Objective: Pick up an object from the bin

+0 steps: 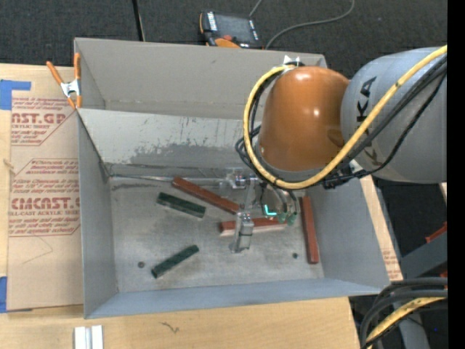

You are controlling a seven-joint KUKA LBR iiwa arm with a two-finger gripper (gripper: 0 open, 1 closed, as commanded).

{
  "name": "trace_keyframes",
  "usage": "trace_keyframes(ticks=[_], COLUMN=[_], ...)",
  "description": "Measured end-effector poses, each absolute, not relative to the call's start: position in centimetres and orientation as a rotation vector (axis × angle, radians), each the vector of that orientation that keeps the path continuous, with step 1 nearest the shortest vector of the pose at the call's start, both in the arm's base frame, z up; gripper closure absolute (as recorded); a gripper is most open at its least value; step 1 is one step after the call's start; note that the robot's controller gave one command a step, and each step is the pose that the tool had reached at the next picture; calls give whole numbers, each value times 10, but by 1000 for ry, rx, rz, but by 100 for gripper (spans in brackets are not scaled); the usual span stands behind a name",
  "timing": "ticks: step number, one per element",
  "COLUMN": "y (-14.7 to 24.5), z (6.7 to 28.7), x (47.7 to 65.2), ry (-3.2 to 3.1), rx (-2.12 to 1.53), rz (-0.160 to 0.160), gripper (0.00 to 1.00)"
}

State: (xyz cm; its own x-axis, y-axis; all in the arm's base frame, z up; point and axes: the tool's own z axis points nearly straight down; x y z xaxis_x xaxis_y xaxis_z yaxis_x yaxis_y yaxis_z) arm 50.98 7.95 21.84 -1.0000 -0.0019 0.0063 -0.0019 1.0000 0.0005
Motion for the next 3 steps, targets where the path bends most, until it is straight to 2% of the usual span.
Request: trace_keyframes(ticks=[1,3], y=[-16,-15], z=[65,65], x=[533,534], ry=[-3135,-3143], rx=[-64,-63], rz=[2,-2], gripper=[0,0])
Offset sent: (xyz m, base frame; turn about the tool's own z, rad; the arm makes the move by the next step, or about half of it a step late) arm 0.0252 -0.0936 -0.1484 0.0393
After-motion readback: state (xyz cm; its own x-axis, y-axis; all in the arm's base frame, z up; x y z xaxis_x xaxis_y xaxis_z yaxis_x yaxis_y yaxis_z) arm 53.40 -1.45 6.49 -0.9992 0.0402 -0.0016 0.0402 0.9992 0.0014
